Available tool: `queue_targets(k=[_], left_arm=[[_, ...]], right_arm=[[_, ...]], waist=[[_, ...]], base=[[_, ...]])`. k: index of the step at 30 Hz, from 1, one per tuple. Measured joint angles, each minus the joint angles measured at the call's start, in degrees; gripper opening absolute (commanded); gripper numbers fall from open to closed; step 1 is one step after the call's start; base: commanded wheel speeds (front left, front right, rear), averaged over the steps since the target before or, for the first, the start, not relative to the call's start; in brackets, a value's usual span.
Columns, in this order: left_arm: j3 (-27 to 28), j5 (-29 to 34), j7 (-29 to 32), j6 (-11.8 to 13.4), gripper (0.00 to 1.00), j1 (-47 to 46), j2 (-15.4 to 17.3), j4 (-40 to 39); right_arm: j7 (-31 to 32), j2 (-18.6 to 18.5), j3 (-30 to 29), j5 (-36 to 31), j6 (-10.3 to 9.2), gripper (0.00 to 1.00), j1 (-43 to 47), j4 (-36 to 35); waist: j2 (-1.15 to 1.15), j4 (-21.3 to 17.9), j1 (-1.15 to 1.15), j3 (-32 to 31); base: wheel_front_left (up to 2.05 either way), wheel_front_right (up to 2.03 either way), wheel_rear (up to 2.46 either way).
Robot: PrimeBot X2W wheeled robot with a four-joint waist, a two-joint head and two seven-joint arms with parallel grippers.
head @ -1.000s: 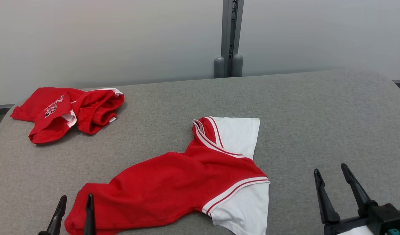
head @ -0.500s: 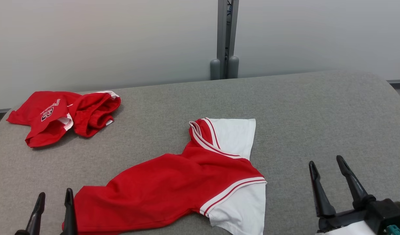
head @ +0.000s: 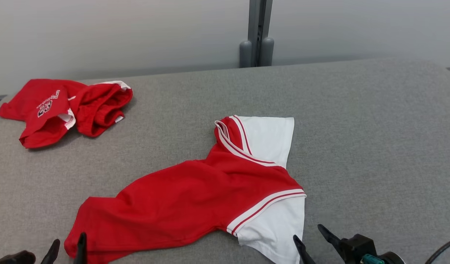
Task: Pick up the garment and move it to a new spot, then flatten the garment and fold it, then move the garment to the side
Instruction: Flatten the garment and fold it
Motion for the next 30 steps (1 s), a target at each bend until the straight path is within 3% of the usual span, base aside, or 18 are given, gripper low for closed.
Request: queue_targets(k=[9, 22, 23, 24, 25, 30], left_arm=[[0.93, -4.95, 8.72, 1.01, 1.00, -1.33, 0.26, 0.51], [0.84, -8.23, 10.40, 0.54, 1.00, -4.39, 1.43, 3.36], [0.59, -8.48, 10.62, 0.29, 0.74, -4.41, 1.57, 3.61], [0.31, -8.81, 10.67, 0.09, 0.31, -4.47, 1.60, 3.92], [0.13, -9.95, 11.10, -0.19, 0.00, -4.61, 1.64, 4.24], [-0.90, -17.59, 11.56, -1.38, 0.00, -4.66, 0.23, 3.79]], right_arm=[[4.56, -0.02, 1.85, -0.41, 0.00, 1.00, -2.49, 3.36], [4.34, -0.25, 3.94, 1.74, -0.11, 1.00, -6.45, 7.12], [4.45, -0.34, 4.25, 2.43, -0.12, 1.00, -6.70, 7.44], [4.77, -0.44, 4.79, 3.63, -0.26, 0.85, -6.93, 7.65], [4.81, -0.62, 5.54, 5.48, -0.30, 0.00, -7.19, 7.82], [5.61, -0.13, 7.37, 18.70, -0.08, 0.00, -7.89, 6.44]], waist=[[0.00, 0.27, 0.00, 7.22], [0.00, 1.07, 0.00, 11.28], [0.00, 1.05, 0.00, 11.25], [0.00, 1.02, 0.00, 11.19], [0.00, 0.99, 0.00, 11.08], [0.00, 0.18, 0.00, 10.42]], base=[[0.00, 0.00, 0.00], [0.00, 0.00, 0.00], [0.00, 0.00, 0.00], [0.00, 0.00, 0.00], [0.00, 0.00, 0.00], [0.00, 0.00, 0.00]])
